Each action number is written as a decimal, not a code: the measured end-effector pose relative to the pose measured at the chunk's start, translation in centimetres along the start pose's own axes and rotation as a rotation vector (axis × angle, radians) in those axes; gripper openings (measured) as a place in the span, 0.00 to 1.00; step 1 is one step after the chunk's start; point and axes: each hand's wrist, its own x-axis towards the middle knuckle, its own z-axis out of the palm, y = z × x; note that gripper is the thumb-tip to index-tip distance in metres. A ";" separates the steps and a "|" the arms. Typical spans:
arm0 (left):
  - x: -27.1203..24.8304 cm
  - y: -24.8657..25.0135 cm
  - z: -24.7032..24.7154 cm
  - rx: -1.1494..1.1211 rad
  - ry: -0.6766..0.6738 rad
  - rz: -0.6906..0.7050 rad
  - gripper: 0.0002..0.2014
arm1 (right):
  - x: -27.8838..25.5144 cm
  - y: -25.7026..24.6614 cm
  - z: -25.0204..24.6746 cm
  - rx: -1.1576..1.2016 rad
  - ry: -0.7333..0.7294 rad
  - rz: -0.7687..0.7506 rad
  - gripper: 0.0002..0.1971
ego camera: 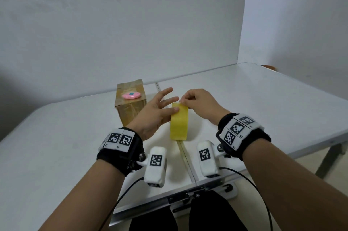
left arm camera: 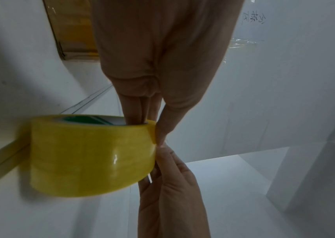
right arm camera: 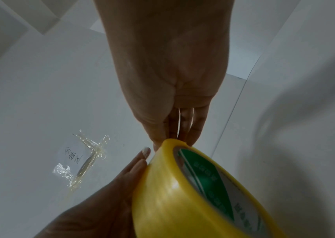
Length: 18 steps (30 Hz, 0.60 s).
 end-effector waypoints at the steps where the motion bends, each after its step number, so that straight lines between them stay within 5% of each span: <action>1: 0.1 -0.1 0.0 -0.001 0.003 -0.007 0.32 | 0.0 -0.1 0.0 -0.022 0.007 -0.011 0.09; 18: 1.1 0.2 -0.1 0.070 -0.022 -0.071 0.14 | -0.2 -1.4 0.1 -0.193 -0.042 -0.089 0.09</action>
